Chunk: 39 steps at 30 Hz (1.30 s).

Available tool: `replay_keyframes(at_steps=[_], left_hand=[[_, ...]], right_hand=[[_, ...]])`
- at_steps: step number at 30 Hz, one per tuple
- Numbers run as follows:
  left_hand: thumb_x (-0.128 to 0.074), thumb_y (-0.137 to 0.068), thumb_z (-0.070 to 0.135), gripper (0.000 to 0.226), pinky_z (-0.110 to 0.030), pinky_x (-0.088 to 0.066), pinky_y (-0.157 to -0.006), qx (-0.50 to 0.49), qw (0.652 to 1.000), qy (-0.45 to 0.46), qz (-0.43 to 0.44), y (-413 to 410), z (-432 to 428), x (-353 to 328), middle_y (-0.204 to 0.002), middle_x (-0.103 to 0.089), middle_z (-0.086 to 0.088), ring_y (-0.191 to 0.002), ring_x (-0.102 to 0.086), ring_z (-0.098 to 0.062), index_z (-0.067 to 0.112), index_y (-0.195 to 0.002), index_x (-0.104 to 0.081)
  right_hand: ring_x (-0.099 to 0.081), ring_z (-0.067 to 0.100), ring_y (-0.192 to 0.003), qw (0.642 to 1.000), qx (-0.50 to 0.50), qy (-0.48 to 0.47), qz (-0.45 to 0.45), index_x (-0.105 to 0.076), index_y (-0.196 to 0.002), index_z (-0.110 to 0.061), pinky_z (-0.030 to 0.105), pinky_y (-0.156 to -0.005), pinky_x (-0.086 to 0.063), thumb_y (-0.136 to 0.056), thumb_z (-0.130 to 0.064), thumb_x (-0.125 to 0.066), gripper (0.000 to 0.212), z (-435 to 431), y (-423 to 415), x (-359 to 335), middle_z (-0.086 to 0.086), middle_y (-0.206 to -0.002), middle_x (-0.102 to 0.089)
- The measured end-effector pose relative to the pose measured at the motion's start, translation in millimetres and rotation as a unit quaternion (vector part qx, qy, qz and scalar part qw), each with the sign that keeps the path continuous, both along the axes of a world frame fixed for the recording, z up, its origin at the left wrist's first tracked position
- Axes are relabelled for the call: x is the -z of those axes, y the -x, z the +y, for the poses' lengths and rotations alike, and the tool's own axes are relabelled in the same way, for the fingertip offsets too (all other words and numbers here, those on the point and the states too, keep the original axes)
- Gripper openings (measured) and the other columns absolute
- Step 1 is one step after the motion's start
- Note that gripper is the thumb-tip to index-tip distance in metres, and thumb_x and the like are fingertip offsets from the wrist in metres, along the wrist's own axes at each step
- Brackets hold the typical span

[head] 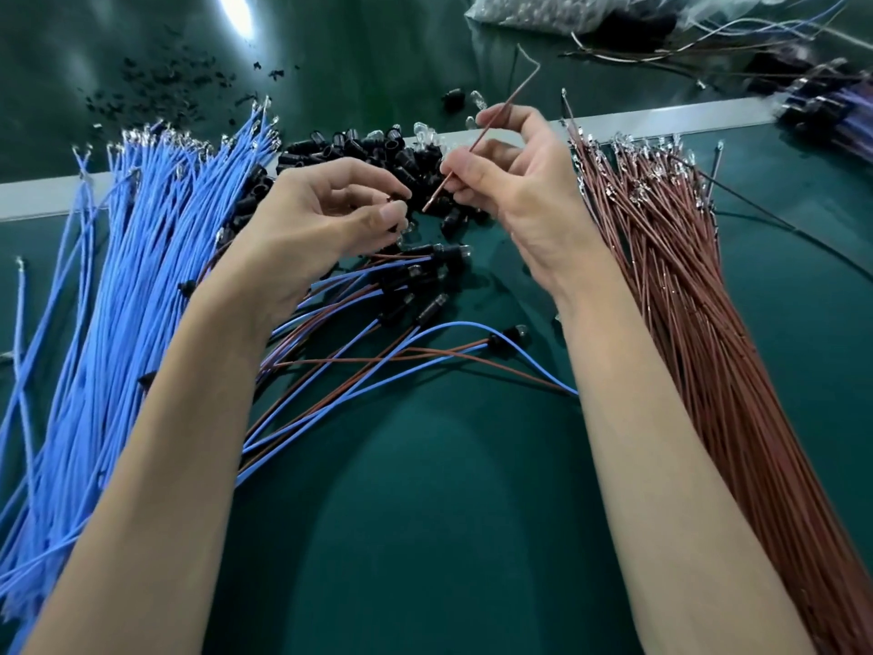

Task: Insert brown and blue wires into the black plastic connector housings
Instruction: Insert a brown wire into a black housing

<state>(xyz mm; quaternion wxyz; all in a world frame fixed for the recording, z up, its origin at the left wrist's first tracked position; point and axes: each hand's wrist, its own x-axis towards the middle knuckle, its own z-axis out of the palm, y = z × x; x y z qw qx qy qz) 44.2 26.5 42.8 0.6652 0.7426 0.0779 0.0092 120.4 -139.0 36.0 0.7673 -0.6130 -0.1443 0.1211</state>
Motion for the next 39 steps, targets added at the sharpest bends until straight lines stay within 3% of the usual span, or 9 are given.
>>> replay_keyframes(at_steps=[2, 7, 12, 15, 22, 30, 39], left_hand=[[-0.068, -0.081, 0.008, 0.012, -0.02, -0.055, -0.07, 0.001, 1.0, 0.01, -0.006, -0.4, -0.2, -0.3, -0.07, -0.064, 0.007, -0.075, -0.068, -0.012, 0.018, -0.087, -0.068], [-0.068, -0.082, 0.01, 0.014, -0.027, -0.057, -0.079, 0.002, 0.999, 0.011, -0.046, -1.8, -1.8, 0.0, -0.072, -0.064, 0.009, -0.073, -0.069, -0.012, 0.02, -0.092, -0.069], [-0.064, -0.089, 0.01, 0.017, -0.021, -0.053, -0.081, -0.025, 0.997, -0.008, -0.076, -3.9, -3.6, 3.5, -0.081, -0.063, 0.005, -0.08, -0.063, -0.007, 0.025, -0.092, -0.07], [-0.068, -0.087, 0.013, 0.013, -0.014, -0.048, -0.073, -0.046, 0.996, -0.007, -0.078, -4.2, -5.0, 4.3, -0.075, -0.068, 0.011, -0.075, -0.061, -0.002, 0.026, -0.089, -0.07], [-0.07, -0.075, 0.011, 0.016, -0.025, -0.052, -0.084, -0.062, 0.992, 0.08, -0.07, -7.4, -6.9, 6.6, -0.081, -0.064, -0.002, -0.087, -0.067, -0.017, 0.019, -0.086, -0.061], [-0.066, -0.082, 0.002, 0.015, -0.021, -0.05, -0.082, -0.067, 0.986, 0.134, -0.074, -5.9, -7.6, 5.6, -0.071, -0.066, 0.01, -0.088, -0.069, -0.015, 0.015, -0.087, -0.058], [-0.071, -0.082, 0.006, 0.016, -0.02, -0.051, -0.076, -0.077, 0.992, 0.085, -0.055, -6.8, -9.8, 7.0, -0.074, -0.069, 0.007, -0.078, -0.068, -0.011, 0.019, -0.083, -0.061]], right_hand=[[-0.066, 0.012, -0.063, 1.0, 0.01, -0.002, -0.014, -0.044, -0.096, -0.012, 0.02, -0.063, -0.052, -0.087, 0.006, -0.062, 0.027, 1.9, 1.0, -1.4, 0.008, -0.077, -0.062], [-0.069, 0.018, -0.064, 0.999, 0.017, 0.002, -0.042, -0.043, -0.093, -0.012, 0.022, -0.062, -0.053, -0.087, 0.004, -0.064, 0.027, 5.1, 3.2, -2.5, 0.005, -0.072, -0.063], [-0.069, 0.017, -0.062, 0.997, 0.046, -0.026, -0.049, -0.043, -0.091, -0.013, 0.023, -0.061, -0.052, -0.086, 0.001, -0.065, 0.026, 7.1, 3.4, -4.0, 0.002, -0.07, -0.065], [-0.069, 0.019, -0.062, 0.996, 0.059, -0.054, -0.039, -0.041, -0.09, -0.012, 0.023, -0.059, -0.053, -0.087, 0.001, -0.064, 0.027, 8.9, 3.6, -3.2, 0.001, -0.067, -0.067], [-0.07, 0.021, -0.062, 0.996, 0.06, -0.068, -0.016, -0.038, -0.091, -0.012, 0.023, -0.057, -0.053, -0.09, 0.0, -0.061, 0.026, 12.1, 4.0, -0.2, 0.006, -0.067, -0.07], [-0.07, 0.021, -0.066, 0.994, 0.081, -0.065, -0.02, -0.039, -0.092, -0.012, 0.022, -0.059, -0.053, -0.09, 0.0, -0.06, 0.025, 12.2, 3.2, 2.8, 0.008, -0.071, -0.068], [-0.067, 0.013, -0.059, 0.997, 0.057, -0.043, -0.017, -0.046, -0.086, -0.011, 0.021, -0.058, -0.052, -0.087, 0.004, -0.064, 0.024, 16.8, 7.1, 3.4, 0.004, -0.067, -0.071]])
